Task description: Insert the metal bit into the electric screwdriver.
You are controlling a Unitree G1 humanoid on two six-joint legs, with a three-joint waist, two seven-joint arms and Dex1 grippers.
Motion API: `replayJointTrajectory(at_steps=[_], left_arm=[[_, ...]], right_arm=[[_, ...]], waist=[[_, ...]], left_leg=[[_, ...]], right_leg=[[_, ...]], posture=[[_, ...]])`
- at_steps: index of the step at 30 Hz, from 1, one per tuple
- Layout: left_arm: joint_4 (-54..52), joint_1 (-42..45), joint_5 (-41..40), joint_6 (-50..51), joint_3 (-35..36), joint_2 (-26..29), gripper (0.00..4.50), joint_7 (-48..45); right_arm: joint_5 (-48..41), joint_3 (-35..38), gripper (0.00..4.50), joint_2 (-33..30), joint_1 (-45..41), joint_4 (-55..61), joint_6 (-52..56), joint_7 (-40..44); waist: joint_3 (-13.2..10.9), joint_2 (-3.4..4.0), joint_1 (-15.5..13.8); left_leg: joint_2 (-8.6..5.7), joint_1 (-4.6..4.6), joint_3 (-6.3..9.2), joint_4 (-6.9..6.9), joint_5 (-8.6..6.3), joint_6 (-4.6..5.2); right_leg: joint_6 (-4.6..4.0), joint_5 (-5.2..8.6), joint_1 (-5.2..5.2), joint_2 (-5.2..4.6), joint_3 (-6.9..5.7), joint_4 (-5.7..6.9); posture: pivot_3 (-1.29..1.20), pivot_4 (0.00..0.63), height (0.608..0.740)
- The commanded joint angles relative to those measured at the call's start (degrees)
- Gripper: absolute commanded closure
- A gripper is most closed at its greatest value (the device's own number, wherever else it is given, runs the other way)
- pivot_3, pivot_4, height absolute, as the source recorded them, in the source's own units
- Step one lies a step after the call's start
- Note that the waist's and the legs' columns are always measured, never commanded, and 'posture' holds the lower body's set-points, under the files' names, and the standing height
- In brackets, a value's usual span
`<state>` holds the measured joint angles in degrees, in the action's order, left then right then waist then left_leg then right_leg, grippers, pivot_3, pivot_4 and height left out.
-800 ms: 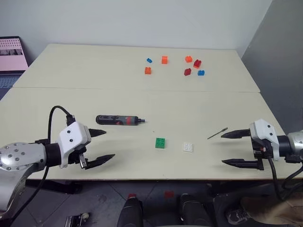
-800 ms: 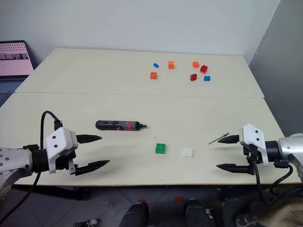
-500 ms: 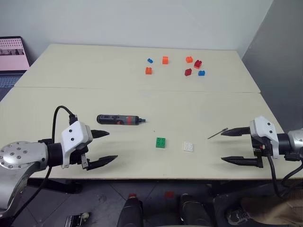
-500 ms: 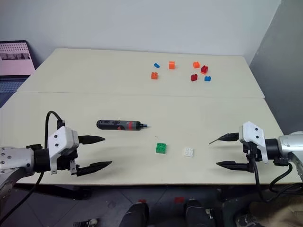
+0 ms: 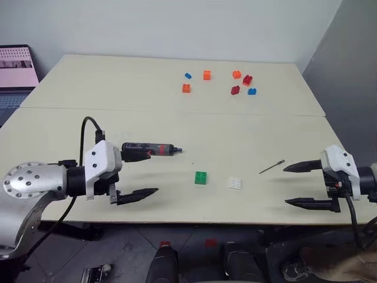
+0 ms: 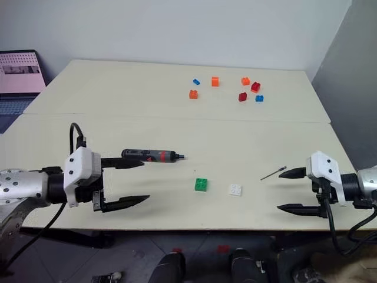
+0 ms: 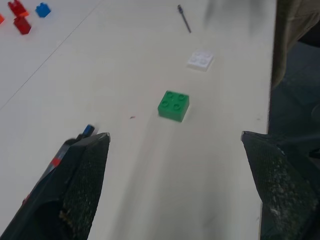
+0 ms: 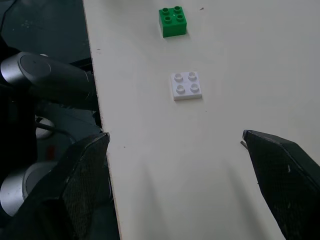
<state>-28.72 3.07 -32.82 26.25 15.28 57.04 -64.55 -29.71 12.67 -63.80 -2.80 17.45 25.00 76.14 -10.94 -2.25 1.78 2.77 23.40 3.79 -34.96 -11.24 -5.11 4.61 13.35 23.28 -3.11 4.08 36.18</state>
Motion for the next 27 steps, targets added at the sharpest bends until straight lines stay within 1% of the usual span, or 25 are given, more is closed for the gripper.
replayJointTrajectory(at_steps=[1, 4, 7, 13, 16, 19, 23, 27], left_arm=[[-0.89, 1.54, -1.54, 0.09, -1.15, 0.95, 0.14, -2.03], [-1.06, 1.68, -0.07, -0.69, -3.02, 2.77, 0.14, -4.32], [-0.86, 2.48, 1.58, -1.78, -5.23, 3.78, 0.14, -5.4], [-3.01, 4.36, 1.89, -1.41, -8.78, 3.36, 0.14, -5.63], [-3.62, 4.18, 2.19, -1.94, -9.63, 3.1, 0.14, -5.78], [-3.66, 4.02, 3.22, -2.9, -11.01, 2.66, 0.14, -5.94], [-3.65, 4.55, 4.29, -3.93, -12.88, 1.68, 0.14, -5.66], [-2.87, 5.44, 5.51, -4.87, -14.28, 0.48, 0.14, -5.27]], right_arm=[[-1.22, 3.19, 0.0, -0.58, 1.03, 2.87, 0.68, -0.61], [-0.2, 3.27, 0.0, -0.53, 1.81, 3.92, 0.57, -1.79], [0.45, 1.11, 0.0, 0.09, 0.63, 4.87, 1.17, -3.75], [4.74, -11.3, 0.0, 4.72, -7.5, 7.65, 6.61, -11.4], [8.37, -17.99, 0.0, 8.26, -11.41, 5.21, 7.09, -13.29], [12.46, -23.64, 0.0, 12.29, -15.37, 0.33, 5.67, -14.0], [15.13, -27.67, 0.0, 16.58, -18.25, -5.16, 5.08, -14.14], [17.45, -29.8, 0.0, 20.28, -19.62, -10.07, 3.41, -14.98]], waist=[[0.0, 0.0, 0.03], [0.0, 0.0, 0.08], [0.0, 0.0, 0.06], [0.0, 0.0, 0.17], [0.0, -0.01, 0.19], [0.0, 0.0, 0.15], [0.0, 0.0, 0.04], [0.0, 0.0, 0.06]], left_leg=[[0.0, 0.0, 0.0, 0.0, 0.0, 0.0], [0.0, 0.0, 0.0, 0.0, 0.0, 0.0], [0.0, 0.0, 0.0, -0.01, 0.0, 0.0], [0.0, -0.04, 0.0, -0.05, 0.02, 0.01], [0.0, -0.02, 0.0, -0.04, 0.01, 0.01], [0.01, 0.0, 0.0, -0.03, 0.01, 0.01], [0.0, 0.01, 0.01, -0.04, 0.02, 0.01], [0.0, 0.0, 0.02, -0.05, 0.02, 0.02]], right_leg=[[0.0, 0.0, 0.0, 0.0, 0.0, 0.0], [0.0, 0.0, 0.01, 0.01, 0.0, 0.01], [0.0, 0.0, 0.0, 0.0, 0.01, 0.02], [0.01, -0.01, 0.0, 0.01, 0.02, 0.08], [0.01, -0.01, 0.02, 0.01, 0.02, 0.08], [0.01, 0.0, 0.04, 0.03, 0.02, 0.09], [0.01, -0.01, 0.04, 0.03, 0.01, 0.11], [0.01, -0.01, 0.03, 0.03, 0.01, 0.15]], posture=[[0.0, 0.15, 0.74], [0.0, 0.15, 0.74], [0.0, 0.15, 0.74], [0.0, 0.15, 0.74], [0.0, 0.15, 0.74], [0.0, 0.15, 0.74], [0.0, 0.15, 0.74], [0.0, 0.15, 0.74]])
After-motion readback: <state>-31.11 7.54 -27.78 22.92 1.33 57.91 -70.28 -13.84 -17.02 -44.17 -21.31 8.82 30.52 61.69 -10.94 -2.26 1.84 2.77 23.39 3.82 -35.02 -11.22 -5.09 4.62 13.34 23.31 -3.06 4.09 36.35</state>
